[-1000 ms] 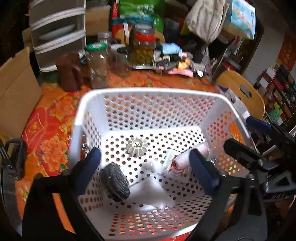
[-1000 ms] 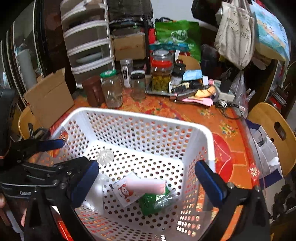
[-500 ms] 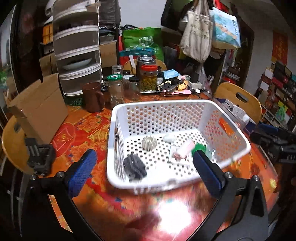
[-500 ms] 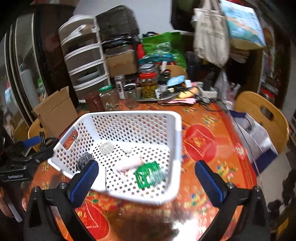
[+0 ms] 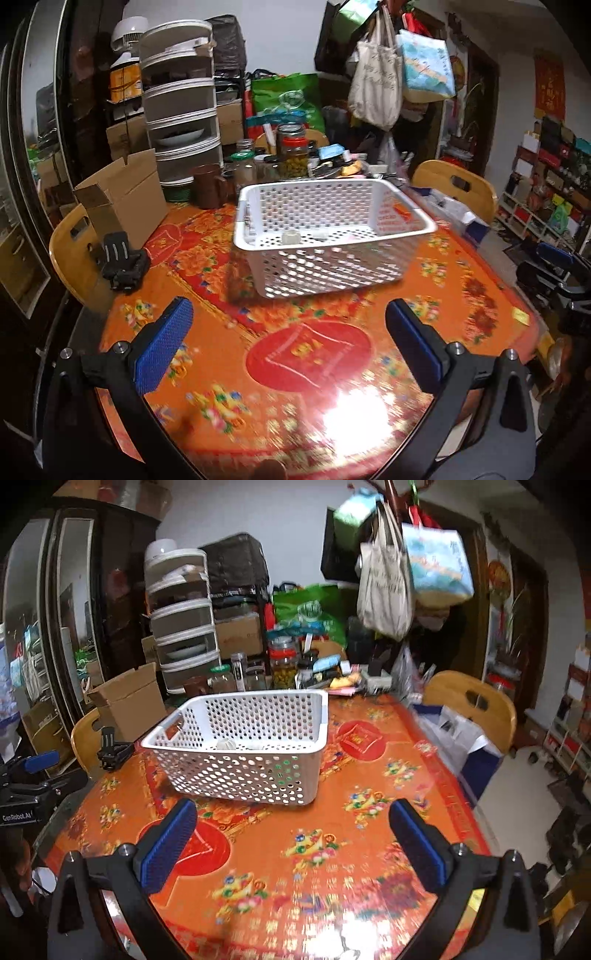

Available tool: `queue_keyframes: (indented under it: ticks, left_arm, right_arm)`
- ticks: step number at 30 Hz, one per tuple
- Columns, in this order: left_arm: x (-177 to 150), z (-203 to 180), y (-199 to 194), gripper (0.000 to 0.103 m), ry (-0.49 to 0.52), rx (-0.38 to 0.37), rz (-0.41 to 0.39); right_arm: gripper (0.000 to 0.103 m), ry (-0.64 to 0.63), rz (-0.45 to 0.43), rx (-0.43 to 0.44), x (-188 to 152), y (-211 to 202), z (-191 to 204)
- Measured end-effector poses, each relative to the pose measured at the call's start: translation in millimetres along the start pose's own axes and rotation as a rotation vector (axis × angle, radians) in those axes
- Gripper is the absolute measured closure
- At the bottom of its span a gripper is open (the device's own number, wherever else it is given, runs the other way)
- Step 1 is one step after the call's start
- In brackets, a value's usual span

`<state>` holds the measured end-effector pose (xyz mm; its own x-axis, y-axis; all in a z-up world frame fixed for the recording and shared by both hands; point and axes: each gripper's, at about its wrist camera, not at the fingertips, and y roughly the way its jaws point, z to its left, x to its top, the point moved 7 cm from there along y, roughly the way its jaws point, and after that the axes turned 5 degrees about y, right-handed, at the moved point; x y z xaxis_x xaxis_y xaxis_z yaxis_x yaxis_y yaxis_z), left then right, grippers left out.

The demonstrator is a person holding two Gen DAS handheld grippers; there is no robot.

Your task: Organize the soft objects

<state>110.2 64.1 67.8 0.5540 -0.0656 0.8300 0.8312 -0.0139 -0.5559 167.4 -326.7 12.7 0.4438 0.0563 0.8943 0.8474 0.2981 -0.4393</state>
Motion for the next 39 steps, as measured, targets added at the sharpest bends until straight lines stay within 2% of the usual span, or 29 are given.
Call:
queue_keyframes:
  ticks: [4, 10, 19, 39]
  left_arm:
    - [-4, -22, -22, 0.000, 0.008, -0.048, -0.006]
    - [-1, -34, -15, 0.000, -0.021, -0.047, 0.006]
    - [14, -19, 19, 0.000, -0.037, -0.011, 0.036]
    - [10, -13, 30, 0.000, -0.045, -0.021, 0.051]
  right_arm:
    - [0.000, -0.019, -0.007, 0.039, 3, -18, 16]
    - [0.000, -0.028, 0.047, 0.066, 8, 4, 26]
    - [0.000, -0.027, 0.081, 0.095, 5, 22, 33]
    - [0.000, -0.019, 0.082, 0.111, 4, 22, 34]
